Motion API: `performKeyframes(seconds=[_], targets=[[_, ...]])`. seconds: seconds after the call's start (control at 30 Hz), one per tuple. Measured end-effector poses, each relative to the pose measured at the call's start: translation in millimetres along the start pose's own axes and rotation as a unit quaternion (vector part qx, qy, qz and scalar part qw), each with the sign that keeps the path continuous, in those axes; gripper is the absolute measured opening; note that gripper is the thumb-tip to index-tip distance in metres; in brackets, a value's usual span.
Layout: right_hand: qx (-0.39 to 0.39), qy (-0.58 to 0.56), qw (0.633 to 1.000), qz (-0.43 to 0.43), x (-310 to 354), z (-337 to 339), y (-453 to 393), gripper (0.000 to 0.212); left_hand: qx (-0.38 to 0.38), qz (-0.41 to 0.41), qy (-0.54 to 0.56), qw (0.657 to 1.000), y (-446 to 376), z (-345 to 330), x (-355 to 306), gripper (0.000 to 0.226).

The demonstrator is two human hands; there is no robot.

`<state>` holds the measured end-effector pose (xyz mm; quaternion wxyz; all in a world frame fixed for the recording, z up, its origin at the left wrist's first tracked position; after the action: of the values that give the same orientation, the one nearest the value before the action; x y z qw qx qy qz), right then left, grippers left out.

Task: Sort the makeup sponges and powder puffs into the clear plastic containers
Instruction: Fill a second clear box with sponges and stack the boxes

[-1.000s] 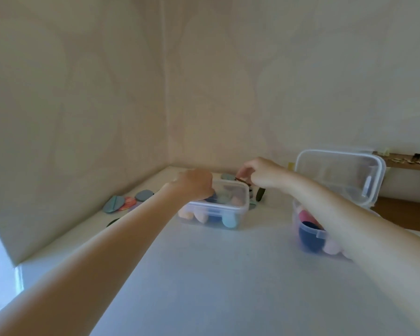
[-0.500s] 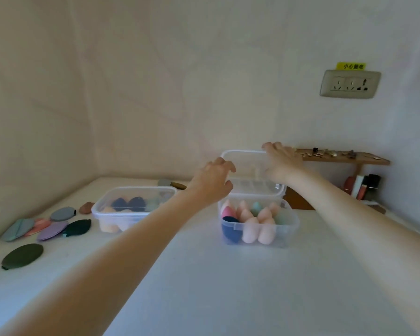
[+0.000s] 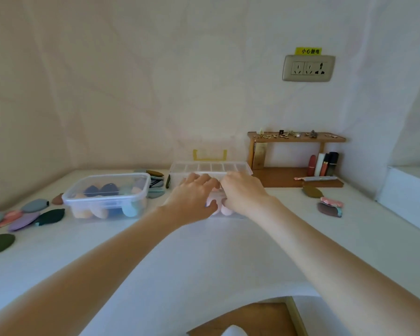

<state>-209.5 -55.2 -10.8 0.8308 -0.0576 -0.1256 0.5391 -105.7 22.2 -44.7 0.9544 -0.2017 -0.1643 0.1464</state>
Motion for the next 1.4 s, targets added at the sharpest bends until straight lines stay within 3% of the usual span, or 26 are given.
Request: performKeyframes(seconds=[0.07,0.2,0.37,0.4,0.47,0.53,0.57,0.87,1.07,1.23,1.4], targets=[[0.027,-0.012,1.0,-0.001,2,0,5,0.025,0.04,0.005,0.028,0.999,9,-1,0,0.042],[0.032,-0.094,0.995,-0.028,-5,7,5,0.021,0.036,0.055,0.092,0.994,9,6,5,0.028],[0.04,-0.112,0.993,-0.029,-25,6,2,0.005,0.119,0.032,0.063,0.99,-4,16,12,0.029],[0.038,-0.108,0.993,-0.029,-25,4,2,0.013,0.123,0.029,0.046,0.991,-6,17,11,0.03],[0.032,-0.085,0.996,-0.025,-23,1,1,0.025,0.118,0.02,-0.01,0.993,-8,19,8,0.033],[0.008,-0.042,0.999,-0.014,-19,-4,-2,0.008,0.104,0.02,-0.056,0.993,-9,17,5,0.036],[-0.007,-0.021,1.0,-0.002,-18,-6,-3,0.012,0.096,0.027,-0.066,0.993,-9,16,4,0.037],[-0.041,0.058,0.997,0.003,-11,-19,0,0.033,0.057,0.057,-0.063,0.995,-7,10,1,0.036],[-0.032,0.06,0.998,0.009,-5,1,-3,0.032,0.036,0.034,-0.112,0.992,-4,29,10,0.038],[-0.1,0.027,0.993,0.058,40,41,-28,0.029,0.008,0.121,-0.064,0.99,7,73,61,0.037],[-0.117,-0.03,0.986,0.115,109,25,-65,0.027,0.017,0.19,-0.078,0.979,46,84,127,0.036]])
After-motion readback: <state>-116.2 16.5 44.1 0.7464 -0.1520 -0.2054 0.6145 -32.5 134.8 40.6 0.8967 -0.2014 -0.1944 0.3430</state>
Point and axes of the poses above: each hand's wrist, its own y-axis away from the middle knuckle, its own z-axis out of the back of the hand, x = y × z, the point moved 1 cm from there along -y, towards the middle knuckle, and after that the axes turned 14 degrees about -y, right-handed, at the moved point
